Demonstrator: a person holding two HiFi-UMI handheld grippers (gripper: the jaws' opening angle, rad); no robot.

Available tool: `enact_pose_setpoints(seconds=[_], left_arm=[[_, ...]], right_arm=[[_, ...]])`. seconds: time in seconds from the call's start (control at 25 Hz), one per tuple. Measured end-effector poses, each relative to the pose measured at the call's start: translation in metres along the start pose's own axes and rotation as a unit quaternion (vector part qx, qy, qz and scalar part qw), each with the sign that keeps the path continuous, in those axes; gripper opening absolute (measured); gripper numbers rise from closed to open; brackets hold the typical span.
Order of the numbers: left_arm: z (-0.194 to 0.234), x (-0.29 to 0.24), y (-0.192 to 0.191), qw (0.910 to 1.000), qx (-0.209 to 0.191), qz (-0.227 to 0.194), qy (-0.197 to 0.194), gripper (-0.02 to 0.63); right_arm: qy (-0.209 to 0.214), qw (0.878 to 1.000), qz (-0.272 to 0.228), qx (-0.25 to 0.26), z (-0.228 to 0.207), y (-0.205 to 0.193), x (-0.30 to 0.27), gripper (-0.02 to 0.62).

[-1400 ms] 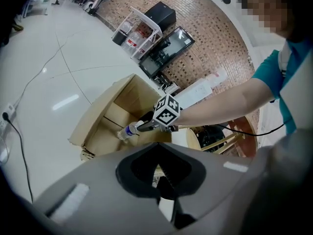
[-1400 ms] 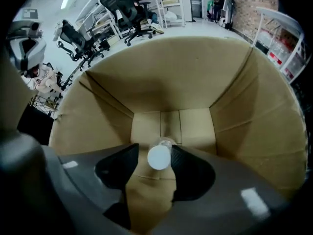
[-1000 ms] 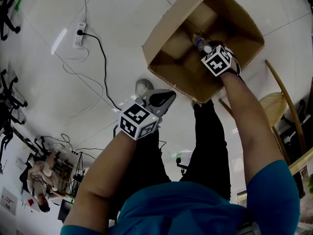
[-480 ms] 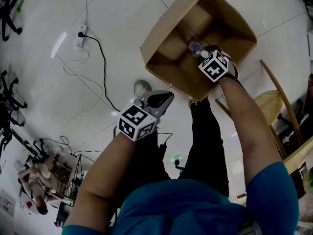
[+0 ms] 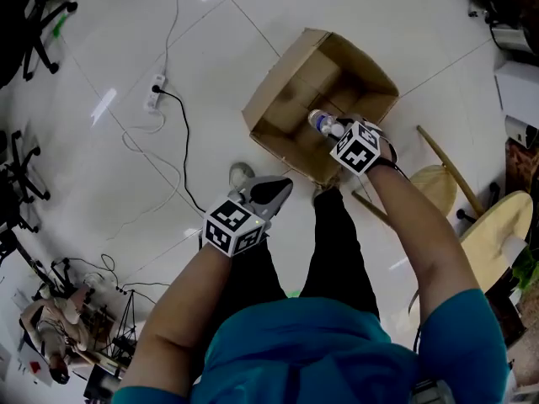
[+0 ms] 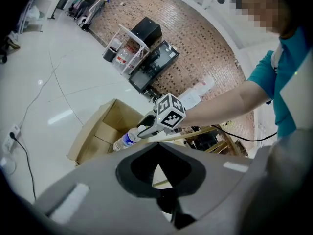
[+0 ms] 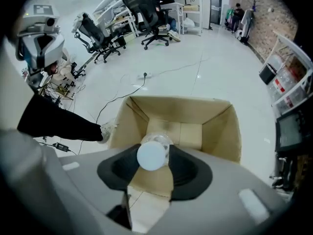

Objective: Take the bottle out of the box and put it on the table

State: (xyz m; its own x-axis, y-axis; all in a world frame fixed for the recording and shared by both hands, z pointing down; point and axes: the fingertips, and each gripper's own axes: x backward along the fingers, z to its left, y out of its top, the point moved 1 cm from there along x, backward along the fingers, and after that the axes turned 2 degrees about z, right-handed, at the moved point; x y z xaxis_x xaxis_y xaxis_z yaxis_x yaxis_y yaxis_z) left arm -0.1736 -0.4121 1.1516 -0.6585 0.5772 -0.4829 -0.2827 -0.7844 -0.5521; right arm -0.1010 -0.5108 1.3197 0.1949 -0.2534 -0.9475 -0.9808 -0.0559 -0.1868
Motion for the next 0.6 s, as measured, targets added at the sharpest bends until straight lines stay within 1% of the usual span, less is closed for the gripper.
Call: enact_pose_setpoints(seconds=[0.12, 0.2, 0.28, 0.4, 0.52, 0.6], left_arm=[[-0.065, 0.063, 0.068, 0.9991, -0.019, -0.037, -0.001, 0.000], [-0.105, 0.103, 0.096, 0.9979, -0.026, -0.060, -0.001, 0.000], [-0.141, 0.133, 0.107, 0.9965, -0.028, -0.079, -0.001, 0.000], [-0.196, 0.178, 0.110, 0.9938, -0.038, -0.104, -0.005, 0.000], [-0.245, 0.230, 0.115, 0.9893, -0.063, -0.131, -0.011, 0.000], [-0.278, 0.260, 0.114, 0.9860, -0.083, -0.144, -0.015, 0.000]], right_arm=[[-0.020, 1.000, 0.002, 0.017, 0.026, 0.032, 0.118, 0.176], [-0.027, 0.999, -0.001, 0.027, 0.052, 0.046, 0.183, 0.176], [-0.028, 0.999, -0.007, 0.035, 0.082, 0.048, 0.232, 0.176], [-0.032, 0.998, -0.014, 0.046, 0.135, 0.044, 0.302, 0.176], [-0.049, 0.997, -0.027, 0.058, 0.188, 0.047, 0.375, 0.176], [-0.054, 0.996, -0.045, 0.062, 0.221, 0.040, 0.416, 0.176]])
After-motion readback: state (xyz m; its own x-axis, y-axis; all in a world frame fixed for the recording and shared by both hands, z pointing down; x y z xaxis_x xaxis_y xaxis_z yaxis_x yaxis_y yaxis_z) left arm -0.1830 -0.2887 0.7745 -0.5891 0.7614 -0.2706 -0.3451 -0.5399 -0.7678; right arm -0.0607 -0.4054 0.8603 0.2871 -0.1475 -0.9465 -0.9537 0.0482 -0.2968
